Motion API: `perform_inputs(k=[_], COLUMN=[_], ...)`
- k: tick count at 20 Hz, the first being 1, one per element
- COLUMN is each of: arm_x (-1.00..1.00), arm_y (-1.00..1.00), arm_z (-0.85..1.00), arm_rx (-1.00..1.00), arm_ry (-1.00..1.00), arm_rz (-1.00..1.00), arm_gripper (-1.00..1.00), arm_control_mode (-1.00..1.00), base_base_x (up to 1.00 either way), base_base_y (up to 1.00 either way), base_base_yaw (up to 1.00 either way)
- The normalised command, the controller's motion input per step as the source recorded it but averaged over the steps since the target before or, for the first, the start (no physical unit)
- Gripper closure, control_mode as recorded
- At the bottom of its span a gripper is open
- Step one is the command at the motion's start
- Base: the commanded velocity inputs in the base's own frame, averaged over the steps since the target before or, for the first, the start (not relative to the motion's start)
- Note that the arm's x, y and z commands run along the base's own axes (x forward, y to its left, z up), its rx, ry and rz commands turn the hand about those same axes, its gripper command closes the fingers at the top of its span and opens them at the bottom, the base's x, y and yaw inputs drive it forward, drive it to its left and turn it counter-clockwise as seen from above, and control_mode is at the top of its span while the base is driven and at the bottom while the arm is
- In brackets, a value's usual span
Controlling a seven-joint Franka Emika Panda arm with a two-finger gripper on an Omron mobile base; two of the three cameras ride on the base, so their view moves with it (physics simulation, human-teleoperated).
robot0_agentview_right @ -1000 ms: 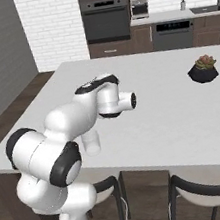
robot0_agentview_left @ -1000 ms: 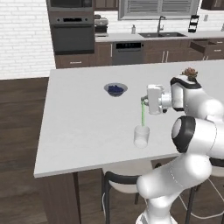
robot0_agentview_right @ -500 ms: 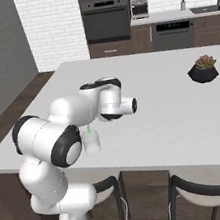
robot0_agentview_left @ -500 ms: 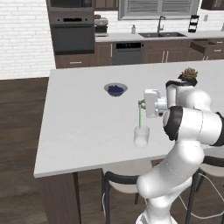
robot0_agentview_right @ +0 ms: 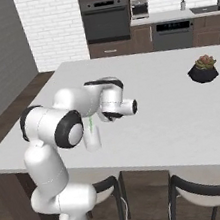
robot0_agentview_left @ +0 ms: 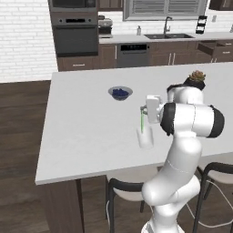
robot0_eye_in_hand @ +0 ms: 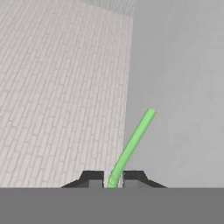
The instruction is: Take a straw from the drawer in front and place it inside the glass cup on the dining counter.
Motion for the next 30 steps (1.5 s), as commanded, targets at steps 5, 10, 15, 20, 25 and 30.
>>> perform_inputs(k=[5,10,15,20,25,30], arm_x=[0.03,-0.38,-0.38,-0.11,0.00,-0.11], arm_y=[0.00,0.00,0.00,0.00,0.00,0.00], arm_z=[-0.21,-0.07,-0.15,-0.29,-0.26,-0.04], arm_rx=[0.00,0.00,0.00,-0.01,-0.03,-0.04], arm_ry=[0.00,0.00,-0.01,-0.01,0.00,-0.04], arm_rz=[0.00,0.00,0.00,0.00,0.00,0.00], arm_gripper=[1.00,1.00,1.00,1.00,-1.00,-1.00], arm_control_mode=[-1.00,-1.00,-1.00,-1.00,-1.00,-1.00], base_base_x=[0.00,0.00,0.00,0.00,0.00,0.00], base_base_y=[0.00,0.00,0.00,0.00,0.00,0.00], base_base_yaw=[0.00,0.00,0.00,0.00,0.00,0.00])
